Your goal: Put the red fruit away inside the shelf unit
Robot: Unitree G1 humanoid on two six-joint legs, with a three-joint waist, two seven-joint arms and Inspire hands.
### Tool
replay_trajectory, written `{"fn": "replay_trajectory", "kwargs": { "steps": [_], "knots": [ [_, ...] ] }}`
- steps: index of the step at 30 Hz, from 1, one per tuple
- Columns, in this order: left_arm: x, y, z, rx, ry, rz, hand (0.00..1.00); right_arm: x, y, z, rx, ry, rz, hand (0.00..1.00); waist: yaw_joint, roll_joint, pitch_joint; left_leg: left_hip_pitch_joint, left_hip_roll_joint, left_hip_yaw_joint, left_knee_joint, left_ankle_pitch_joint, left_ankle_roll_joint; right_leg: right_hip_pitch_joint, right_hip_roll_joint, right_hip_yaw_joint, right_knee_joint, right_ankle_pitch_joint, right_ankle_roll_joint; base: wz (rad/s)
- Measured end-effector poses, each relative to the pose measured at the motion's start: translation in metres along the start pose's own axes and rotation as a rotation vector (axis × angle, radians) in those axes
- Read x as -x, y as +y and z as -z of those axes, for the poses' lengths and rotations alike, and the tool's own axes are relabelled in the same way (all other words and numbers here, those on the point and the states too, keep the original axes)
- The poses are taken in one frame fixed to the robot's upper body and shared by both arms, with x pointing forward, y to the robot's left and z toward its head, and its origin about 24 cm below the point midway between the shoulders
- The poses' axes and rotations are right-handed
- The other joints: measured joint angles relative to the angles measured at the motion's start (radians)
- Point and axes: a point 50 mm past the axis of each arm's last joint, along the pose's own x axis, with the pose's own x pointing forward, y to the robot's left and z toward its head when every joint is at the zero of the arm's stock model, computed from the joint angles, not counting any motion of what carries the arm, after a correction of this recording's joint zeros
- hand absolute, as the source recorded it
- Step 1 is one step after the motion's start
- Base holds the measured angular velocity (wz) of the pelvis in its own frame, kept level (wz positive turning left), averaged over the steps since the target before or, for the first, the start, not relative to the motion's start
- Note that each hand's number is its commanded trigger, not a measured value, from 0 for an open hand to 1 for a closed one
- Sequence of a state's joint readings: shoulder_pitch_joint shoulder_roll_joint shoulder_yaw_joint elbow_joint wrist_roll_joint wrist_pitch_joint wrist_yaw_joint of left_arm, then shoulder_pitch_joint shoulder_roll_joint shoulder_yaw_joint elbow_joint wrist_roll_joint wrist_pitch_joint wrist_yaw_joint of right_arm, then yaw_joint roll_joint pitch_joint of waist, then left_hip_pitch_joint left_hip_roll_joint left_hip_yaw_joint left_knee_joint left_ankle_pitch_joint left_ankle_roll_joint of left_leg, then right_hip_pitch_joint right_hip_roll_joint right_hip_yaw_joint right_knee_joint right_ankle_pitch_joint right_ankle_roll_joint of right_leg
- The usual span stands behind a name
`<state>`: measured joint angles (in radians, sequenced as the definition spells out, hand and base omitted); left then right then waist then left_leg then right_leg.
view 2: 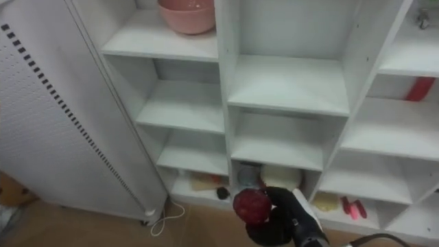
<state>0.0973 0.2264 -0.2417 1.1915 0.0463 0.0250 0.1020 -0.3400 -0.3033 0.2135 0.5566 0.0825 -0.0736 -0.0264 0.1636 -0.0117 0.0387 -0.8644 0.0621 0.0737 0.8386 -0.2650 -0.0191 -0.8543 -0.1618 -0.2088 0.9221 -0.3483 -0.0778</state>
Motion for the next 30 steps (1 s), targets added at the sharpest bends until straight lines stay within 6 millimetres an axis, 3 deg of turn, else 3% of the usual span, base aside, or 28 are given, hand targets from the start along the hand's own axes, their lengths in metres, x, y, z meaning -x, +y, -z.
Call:
{"fn": "replay_trajectory", "kwargs": {
  "steps": [5,11,13,16,21,24,30],
  "knots": [
    [0.000,0.001,-0.003,0.040,-0.014,-0.002,0.00,-0.007,-0.015,-0.003,0.025,0.014,0.056,1.00,0.015,0.001,-0.0004,-0.095,0.000,-0.015,0.073,-0.005,0.000,-0.081,-0.013,-0.013,0.073,-0.021,-0.016,0.13],
    [0.001,0.005,-0.005,0.033,-0.040,-0.007,0.00,-0.018,-0.050,-0.023,-0.003,-0.018,0.196,1.00,0.031,-0.011,0.0004,-0.172,-0.005,-0.013,0.095,0.004,-0.003,-0.162,-0.039,-0.013,0.120,-0.026,-0.020,0.11],
    [0.002,0.010,-0.006,0.037,-0.057,-0.032,0.00,-0.025,-0.068,-0.032,-0.028,-0.016,0.261,1.00,0.034,-0.027,0.0050,-0.200,-0.006,-0.009,0.106,0.011,-0.004,-0.190,-0.048,-0.016,0.141,-0.033,-0.026,0.13],
    [0.005,0.015,0.001,0.029,-0.061,-0.042,0.00,-0.028,-0.085,-0.038,-0.049,-0.011,0.337,1.00,0.033,-0.038,0.0055,-0.228,-0.006,-0.019,0.121,0.012,-0.006,-0.202,-0.059,-0.039,0.156,-0.045,-0.029,0.20],
    [0.008,0.022,0.011,0.017,-0.046,-0.057,0.00,-0.032,-0.093,-0.053,-0.075,-0.039,0.421,1.00,0.031,-0.074,0.0094,-0.281,-0.006,-0.023,0.147,0.010,-0.005,-0.248,-0.065,-0.046,0.186,-0.061,-0.030,0.12],
    [0.008,0.023,0.014,0.014,-0.038,-0.061,0.00,-0.036,-0.098,-0.066,-0.079,-0.063,0.467,1.00,0.035,-0.075,0.0097,-0.312,-0.004,-0.029,0.171,0.002,-0.004,-0.270,-0.069,-0.054,0.204,-0.068,-0.031,0.07],
    [0.009,0.028,0.015,0.025,-0.035,-0.089,0.00,-0.038,-0.123,-0.085,-0.150,-0.079,0.563,1.00,0.039,-0.075,0.0107,-0.376,-0.007,-0.027,0.229,-0.013,0.007,-0.321,-0.104,-0.065,0.266,-0.098,-0.034,0.11]
  ]
}}
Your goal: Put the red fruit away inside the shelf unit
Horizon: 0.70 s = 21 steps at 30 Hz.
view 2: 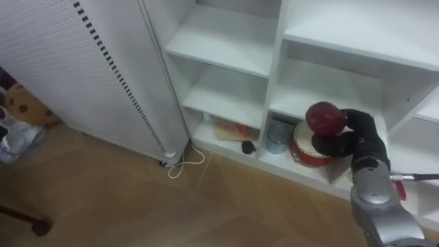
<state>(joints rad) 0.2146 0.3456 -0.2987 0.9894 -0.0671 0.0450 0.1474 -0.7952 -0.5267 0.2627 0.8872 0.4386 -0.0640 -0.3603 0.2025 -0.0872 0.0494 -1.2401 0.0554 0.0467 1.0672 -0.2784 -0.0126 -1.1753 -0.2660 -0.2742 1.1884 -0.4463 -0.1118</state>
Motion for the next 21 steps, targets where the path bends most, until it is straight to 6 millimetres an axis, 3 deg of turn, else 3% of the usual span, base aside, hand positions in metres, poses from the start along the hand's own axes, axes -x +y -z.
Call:
{"fn": "replay_trajectory", "kwargs": {
  "steps": [10,16,17,18,21],
  "knots": [
    [0.001,0.000,-0.015,0.024,-0.059,0.002,0.00,-0.010,-0.020,-0.015,-0.112,0.019,0.164,1.00,-0.008,-0.019,0.0111,-0.052,0.002,0.008,0.047,-0.021,0.004,-0.052,-0.014,0.008,0.051,-0.026,0.000,0.02],
    [0.008,0.000,0.001,0.020,-0.044,0.012,0.00,-0.010,-0.024,-0.012,-0.192,0.061,0.214,1.00,-0.010,-0.020,0.0109,-0.053,0.004,0.006,0.081,-0.043,0.009,-0.047,-0.013,0.011,0.074,-0.039,-0.004,0.00],
    [0.009,0.001,0.003,0.020,-0.042,0.010,0.00,-0.010,-0.025,-0.013,-0.206,0.066,0.220,0.90,-0.009,-0.020,0.0108,-0.053,0.004,0.006,0.083,-0.044,0.010,-0.047,-0.014,0.011,0.076,-0.041,-0.004,0.00],
    [0.009,0.002,0.005,0.022,-0.037,0.005,0.00,-0.011,-0.026,-0.014,-0.242,0.076,0.234,0.00,-0.008,-0.020,0.0108,-0.053,0.004,0.006,0.085,-0.046,0.010,-0.047,-0.014,0.011,0.078,-0.042,-0.003,0.00],
    [0.010,0.002,0.007,0.038,-0.028,-0.002,0.00,-0.014,-0.030,-0.022,-0.335,0.096,0.276,0.00,-0.005,-0.020,0.0108,-0.051,0.005,0.007,0.088,-0.048,0.010,-0.044,-0.014,0.011,0.078,-0.042,-0.003,0.00]
  ]
}}
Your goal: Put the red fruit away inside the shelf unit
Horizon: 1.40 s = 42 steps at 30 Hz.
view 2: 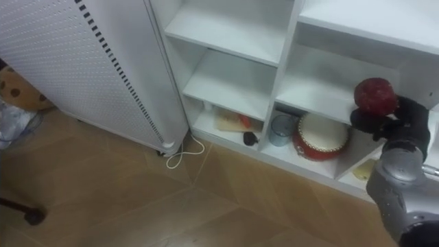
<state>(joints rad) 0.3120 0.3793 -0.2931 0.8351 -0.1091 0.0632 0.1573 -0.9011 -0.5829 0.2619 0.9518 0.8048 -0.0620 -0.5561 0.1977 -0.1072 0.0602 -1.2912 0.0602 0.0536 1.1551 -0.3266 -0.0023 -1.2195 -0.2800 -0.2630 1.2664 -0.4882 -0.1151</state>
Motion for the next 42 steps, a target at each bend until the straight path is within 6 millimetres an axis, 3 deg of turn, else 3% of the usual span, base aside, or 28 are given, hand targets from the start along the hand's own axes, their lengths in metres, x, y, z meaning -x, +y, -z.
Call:
{"fn": "replay_trajectory", "kwargs": {
  "steps": [8,13,22,35,38,42],
  "knots": [
    [0.002,0.002,0.006,-0.006,0.014,-0.046,0.00,-0.001,-0.002,-0.003,-0.128,0.065,0.074,0.00,0.004,0.000,-0.0002,0.048,0.000,-0.002,-0.002,-0.015,-0.003,0.055,0.005,-0.002,-0.012,-0.007,0.010,0.00],
    [0.002,0.008,0.008,0.001,0.024,-0.094,0.00,-0.001,0.001,-0.009,-0.221,0.102,0.114,0.00,0.005,0.000,-0.0004,0.056,-0.003,-0.003,0.002,-0.018,0.008,0.066,0.004,-0.001,-0.017,-0.004,0.017,-0.01],
    [0.002,0.013,0.011,-0.009,0.033,-0.126,0.00,-0.002,-0.001,-0.011,-0.266,0.125,0.157,0.00,0.029,0.002,-0.0012,0.110,-0.005,-0.004,-0.012,-0.027,0.016,0.137,0.007,-0.017,-0.048,-0.007,0.033,0.01],
    [0.004,0.014,0.025,-0.072,0.072,-0.131,0.00,-0.004,-0.006,-0.008,-0.324,0.151,0.126,0.00,0.026,0.005,-0.0026,0.176,-0.005,-0.003,-0.041,-0.031,0.023,0.214,0.006,-0.033,-0.089,-0.006,0.044,0.01],
    [0.004,0.014,0.025,-0.076,0.073,-0.126,0.00,-0.005,-0.010,0.001,-0.311,0.166,0.104,0.00,0.027,0.006,-0.0025,0.205,-0.003,-0.004,-0.055,-0.031,0.023,0.245,0.009,-0.039,-0.107,-0.005,0.046,0.00],
    [0.004,0.012,0.027,-0.097,0.083,-0.098,0.00,-0.004,-0.027,0.029,-0.198,0.186,0.066,0.00,0.034,0.006,-0.0025,0.269,0.000,-0.003,-0.108,-0.029,0.021,0.310,0.023,-0.045,-0.169,0.010,0.055,-0.03]
  ]
}}
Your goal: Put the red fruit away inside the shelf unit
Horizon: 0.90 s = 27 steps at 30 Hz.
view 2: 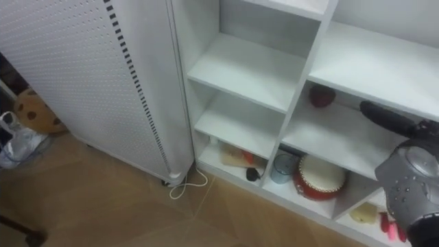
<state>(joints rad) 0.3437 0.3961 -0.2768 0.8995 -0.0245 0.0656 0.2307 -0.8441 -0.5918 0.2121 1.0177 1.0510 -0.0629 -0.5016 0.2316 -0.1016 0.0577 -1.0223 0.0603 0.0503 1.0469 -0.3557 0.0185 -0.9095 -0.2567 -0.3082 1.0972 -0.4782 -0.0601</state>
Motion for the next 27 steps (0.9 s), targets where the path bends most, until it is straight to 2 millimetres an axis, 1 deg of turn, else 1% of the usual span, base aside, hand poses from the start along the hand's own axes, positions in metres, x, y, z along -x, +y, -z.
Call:
{"fn": "replay_trajectory", "kwargs": {
  "steps": [2,4,5,6,7,8,9,10,11,12,13,14,15,16,17,18,19,20,21,22,23,24,25,26,27],
  "knots": [
    [0.000,-0.002,0.003,-0.011,0.012,0.011,0.00,-0.003,-0.013,0.012,0.065,0.017,-0.011,0.00,0.001,0.000,0.0001,0.032,0.000,0.004,-0.026,0.002,-0.001,0.029,0.004,0.001,-0.028,0.009,0.003,-0.10],
    [0.000,-0.001,0.008,-0.020,0.033,0.022,0.00,-0.002,-0.028,0.029,0.180,0.033,-0.058,0.00,0.001,0.002,0.0001,0.073,0.001,0.005,-0.049,0.002,-0.001,0.070,0.018,0.002,-0.061,0.015,0.012,-0.07],
    [0.000,-0.001,0.008,-0.020,0.035,0.024,0.00,-0.002,-0.031,0.033,0.216,0.035,-0.072,0.00,0.000,0.002,0.0000,0.081,0.002,0.005,-0.056,0.002,-0.001,0.079,0.022,0.003,-0.070,0.017,0.014,-0.03],
    [0.000,-0.001,0.008,-0.020,0.034,0.031,0.00,-0.002,-0.036,0.040,0.305,0.037,-0.097,0.00,-0.003,0.002,0.0001,0.098,0.001,0.007,-0.072,0.002,-0.001,0.092,0.031,0.007,-0.088,0.021,0.020,-0.07],
    [-0.001,-0.002,0.006,-0.019,0.029,0.044,0.00,-0.001,-0.044,0.048,0.406,0.042,-0.116,0.00,-0.002,0.003,-0.0004,0.118,0.004,0.009,-0.090,0.003,-0.003,0.110,0.035,0.006,-0.111,0.029,0.023,-0.08],
    [-0.002,-0.001,0.004,-0.020,0.027,0.047,0.00,0.000,-0.049,0.053,0.458,0.046,-0.127,0.00,0.001,0.004,-0.0002,0.130,0.004,0.012,-0.101,0.004,-0.003,0.119,0.034,0.004,-0.122,0.033,0.023,-0.07],
    [-0.003,-0.001,0.003,-0.019,0.029,0.050,0.00,0.003,-0.060,0.065,0.558,0.064,-0.145,0.00,0.005,0.005,0.0000,0.157,0.002,0.017,-0.122,0.006,-0.002,0.146,0.033,0.004,-0.141,0.036,0.025,0.00],
    [-0.005,0.000,0.001,-0.016,0.034,0.052,0.00,0.006,-0.074,0.078,0.652,0.095,-0.158,0.00,0.006,0.007,-0.0005,0.184,-0.001,0.020,-0.138,0.006,-0.002,0.169,0.039,0.006,-0.155,0.036,0.029,0.00],
    [-0.005,0.000,0.001,-0.015,0.032,0.051,0.00,0.008,-0.080,0.084,0.702,0.108,-0.168,0.00,0.006,0.008,-0.0011,0.194,-0.001,0.023,-0.144,0.006,-0.002,0.179,0.043,0.008,-0.164,0.038,0.032,-0.07],
    [-0.005,0.001,-0.001,-0.014,0.028,0.051,0.00,0.013,-0.093,0.095,0.797,0.128,-0.191,0.00,0.005,0.013,-0.0052,0.205,0.003,0.025,-0.152,0.006,-0.002,0.193,0.049,0.007,-0.179,0.039,0.035,-0.07],
    [-0.007,0.002,-0.005,-0.007,0.022,0.046,0.00,0.019,-0.107,0.107,0.886,0.159,-0.211,0.00,0.000,0.013,-0.0059,0.220,0.003,0.028,-0.165,0.006,-0.002,0.207,0.049,0.006,-0.192,0.041,0.036,-0.05],
    [-0.008,0.003,-0.007,0.000,0.020,0.043,0.00,0.022,-0.114,0.114,0.920,0.180,-0.221,0.00,-0.004,0.014,-0.0062,0.228,0.003,0.030,-0.173,0.006,-0.002,0.215,0.050,0.007,-0.200,0.042,0.038,-0.05],
    [-0.010,0.003,-0.012,0.008,0.016,0.042,0.00,0.030,-0.126,0.127,0.974,0.222,-0.244,0.00,-0.007,0.022,-0.0081,0.249,0.007,0.032,-0.188,0.007,-0.002,0.234,0.059,0.010,-0.221,0.048,0.041,-0.15],
    [-0.011,0.001,-0.016,0.017,0.013,0.046,0.00,0.040,-0.137,0.143,1.016,0.280,-0.270,0.00,-0.008,0.037,-0.0155,0.275,0.016,0.033,-0.201,0.007,-0.003,0.265,0.072,0.008,-0.250,0.061,0.042,-0.17],
    [-0.012,0.001,-0.017,0.026,0.007,0.046,0.00,0.046,-0.143,0.152,1.036,0.311,-0.287,0.00,-0.012,0.039,-0.0189,0.291,0.015,0.036,-0.216,0.008,-0.005,0.278,0.073,0.009,-0.261,0.066,0.043,-0.14],
    [-0.013,0.002,-0.022,0.045,-0.009,0.046,0.00,0.060,-0.156,0.170,1.078,0.377,-0.316,0.00,-0.031,0.043,-0.0249,0.326,0.013,0.046,-0.248,0.009,-0.006,0.306,0.076,0.015,-0.287,0.069,0.048,-0.09],
    [-0.013,0.001,-0.024,0.050,-0.024,0.048,0.00,0.073,-0.168,0.185,1.109,0.435,-0.340,0.00,-0.038,0.052,-0.0292,0.367,0.013,0.058,-0.282,0.010,-0.007,0.340,0.079,0.017,-0.319,0.071,0.051,-0.11],
    [-0.013,0.000,-0.025,0.055,-0.028,0.050,0.00,0.081,-0.176,0.193,1.124,0.466,-0.348,0.00,-0.042,0.058,-0.0315,0.388,0.015,0.061,-0.297,0.015,-0.008,0.361,0.083,0.017,-0.338,0.076,0.053,-0.12],
    [-0.012,-0.002,-0.025,0.065,-0.033,0.057,0.00,0.098,-0.194,0.206,1.140,0.535,-0.351,0.00,-0.059,0.076,-0.0426,0.429,0.014,0.061,-0.331,0.022,-0.011,0.407,0.089,0.007,-0.382,0.091,0.055,-0.06],
    [-0.012,-0.004,-0.025,0.074,-0.037,0.064,0.00,0.115,-0.211,0.218,1.144,0.604,-0.344,0.00,-0.067,0.086,-0.0492,0.480,0.010,0.071,-0.377,0.031,-0.012,0.453,0.091,0.007,-0.421,0.101,0.061,-0.06],
    [-0.012,-0.005,-0.025,0.076,-0.039,0.067,0.00,0.124,-0.220,0.223,1.143,0.637,-0.338,0.00,-0.072,0.088,-0.0505,0.507,0.008,0.079,-0.403,0.036,-0.012,0.475,0.091,0.008,-0.442,0.105,0.063,-0.08],
    [-0.011,-0.008,-0.023,0.086,-0.035,0.071,0.00,0.139,-0.232,0.232,1.137,0.699,-0.329,0.00,-0.088,0.091,-0.0525,0.560,-0.003,0.082,-0.459,0.051,-0.017,0.521,0.092,0.007,-0.489,0.112,0.068,-0.06],
    [-0.011,-0.012,-0.022,0.103,-0.030,0.075,0.00,0.154,-0.243,0.240,1.122,0.754,-0.315,0.00,-0.111,0.090,-0.0518,0.609,-0.008,0.086,-0.512,0.067,-0.018,0.568,0.097,0.005,-0.536,0.128,0.073,0.00],
    [-0.010,-0.014,-0.022,0.109,-0.030,0.078,0.00,0.160,-0.248,0.243,1.115,0.777,-0.311,0.00,-0.120,0.096,-0.0543,0.632,-0.008,0.086,-0.535,0.073,-0.020,0.590,0.104,0.006,-0.561,0.138,0.075,0.00],
    [-0.009,-0.016,-0.022,0.132,-0.030,0.077,0.00,0.175,-0.257,0.250,1.081,0.822,-0.285,0.00,-0.128,0.094,-0.0536,0.682,-0.011,0.087,-0.579,0.083,-0.026,0.640,0.112,0.005,-0.610,0.151,0.077,-0.06]
  ]
}}
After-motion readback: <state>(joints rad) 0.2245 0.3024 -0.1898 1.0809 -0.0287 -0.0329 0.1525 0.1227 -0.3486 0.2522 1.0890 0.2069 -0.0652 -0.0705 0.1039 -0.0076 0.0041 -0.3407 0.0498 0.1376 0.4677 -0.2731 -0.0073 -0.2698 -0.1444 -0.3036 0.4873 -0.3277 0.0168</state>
